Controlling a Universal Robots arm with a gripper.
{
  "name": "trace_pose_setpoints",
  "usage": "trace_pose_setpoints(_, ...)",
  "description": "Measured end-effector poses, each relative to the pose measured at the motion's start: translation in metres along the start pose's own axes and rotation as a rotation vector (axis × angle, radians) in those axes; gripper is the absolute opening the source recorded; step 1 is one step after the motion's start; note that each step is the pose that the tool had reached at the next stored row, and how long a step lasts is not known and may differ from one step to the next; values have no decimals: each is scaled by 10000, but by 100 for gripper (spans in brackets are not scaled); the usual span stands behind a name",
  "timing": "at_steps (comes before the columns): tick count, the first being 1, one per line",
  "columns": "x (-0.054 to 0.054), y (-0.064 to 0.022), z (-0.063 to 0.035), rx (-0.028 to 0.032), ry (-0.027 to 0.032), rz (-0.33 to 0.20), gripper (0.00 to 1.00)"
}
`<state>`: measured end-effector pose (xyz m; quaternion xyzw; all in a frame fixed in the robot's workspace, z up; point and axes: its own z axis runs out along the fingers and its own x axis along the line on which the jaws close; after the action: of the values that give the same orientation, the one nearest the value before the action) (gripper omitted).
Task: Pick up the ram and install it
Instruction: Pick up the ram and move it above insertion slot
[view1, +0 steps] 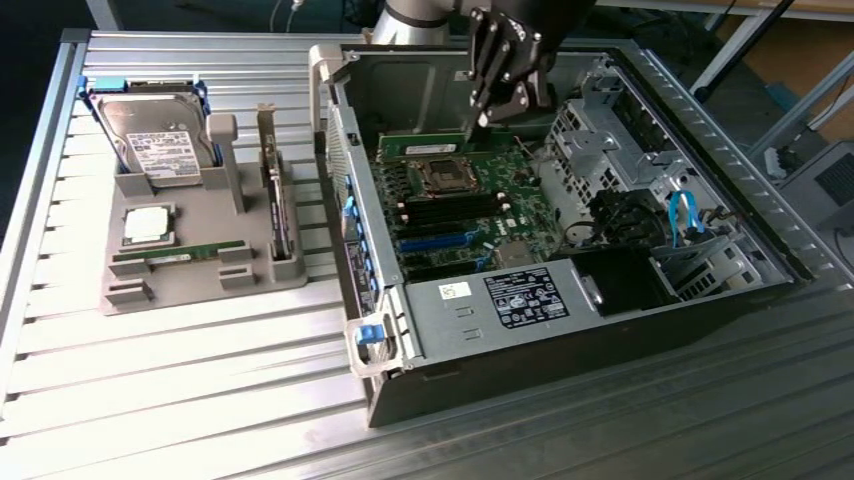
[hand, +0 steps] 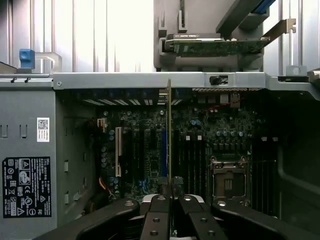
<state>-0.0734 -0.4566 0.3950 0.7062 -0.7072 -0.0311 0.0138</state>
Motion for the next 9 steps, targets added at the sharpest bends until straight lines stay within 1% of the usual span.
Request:
trace_pose_setpoints(1,0,-43,-3,-5,0,-5,12)
trace_pose_setpoints(9,0,-253,-16,-30,2,-30,12)
